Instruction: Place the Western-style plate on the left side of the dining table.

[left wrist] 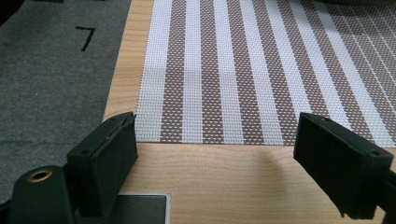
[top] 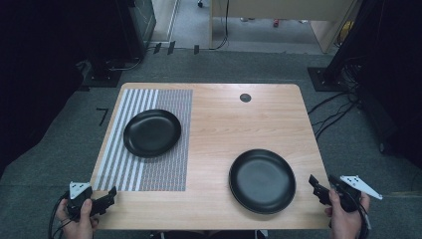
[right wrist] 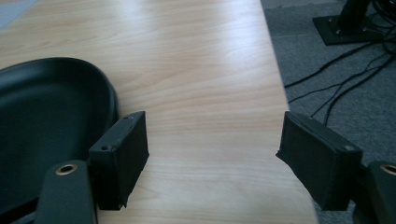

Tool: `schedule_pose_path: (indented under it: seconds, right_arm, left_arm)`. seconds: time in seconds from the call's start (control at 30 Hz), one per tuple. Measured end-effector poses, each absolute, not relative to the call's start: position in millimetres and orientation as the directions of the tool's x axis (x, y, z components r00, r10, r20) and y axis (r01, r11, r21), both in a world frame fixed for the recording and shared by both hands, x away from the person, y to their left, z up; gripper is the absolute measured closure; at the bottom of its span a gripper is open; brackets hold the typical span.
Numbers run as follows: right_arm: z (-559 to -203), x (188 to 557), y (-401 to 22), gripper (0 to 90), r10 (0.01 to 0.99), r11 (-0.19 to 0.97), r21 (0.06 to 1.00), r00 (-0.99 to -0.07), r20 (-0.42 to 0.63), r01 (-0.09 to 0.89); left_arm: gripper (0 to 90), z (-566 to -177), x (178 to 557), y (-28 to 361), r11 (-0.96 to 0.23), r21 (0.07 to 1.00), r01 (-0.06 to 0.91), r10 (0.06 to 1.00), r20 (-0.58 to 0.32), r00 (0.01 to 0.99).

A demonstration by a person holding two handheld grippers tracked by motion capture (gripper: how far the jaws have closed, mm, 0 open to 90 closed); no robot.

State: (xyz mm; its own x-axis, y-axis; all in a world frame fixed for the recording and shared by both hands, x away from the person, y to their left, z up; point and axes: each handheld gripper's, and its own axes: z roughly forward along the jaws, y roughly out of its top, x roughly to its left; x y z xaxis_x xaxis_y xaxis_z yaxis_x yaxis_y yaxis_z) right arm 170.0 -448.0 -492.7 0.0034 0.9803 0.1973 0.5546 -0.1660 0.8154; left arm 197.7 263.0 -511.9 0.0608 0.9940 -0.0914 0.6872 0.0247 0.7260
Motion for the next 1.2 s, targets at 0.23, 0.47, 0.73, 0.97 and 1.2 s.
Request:
schedule_pose_path:
  seconds: [0.23,0.47,0.73,0.97,1.2]
  right_arm:
    - [-504.6,165.0,-457.6,23.1,0.984,-0.145,0.794,0.004,0.177,0.59]
    - [-517.7,168.4,-450.1,22.7,0.991,-0.087,0.764,-0.026,0.134,0.64]
    - [-525.3,172.7,-440.2,21.3,0.998,-0.019,0.749,-0.037,0.058,0.662]
    - [-527.0,171.6,-436.1,19.7,0.999,-0.006,0.753,-0.028,0.032,0.658]
    - [-528.0,170.1,-435.2,18.3,0.999,-0.011,0.757,-0.02,0.033,0.653]
  left_arm:
    - [13.4,-513.9,198.0,264.1,0.021,0.725,0.688,0.995,-0.082,0.056]
    - [13.3,-516.4,199.5,260.1,-0.019,0.731,0.683,0.998,-0.032,0.062]
    - [10.8,-518.2,200.1,257.3,-0.05,0.73,0.682,0.997,-0.001,0.075]
    - [10.2,-518.5,200.0,257.1,-0.051,0.731,0.68,0.997,-0.001,0.076]
    - [9.6,-518.9,200.4,256.6,-0.05,0.733,0.678,0.997,-0.001,0.075]
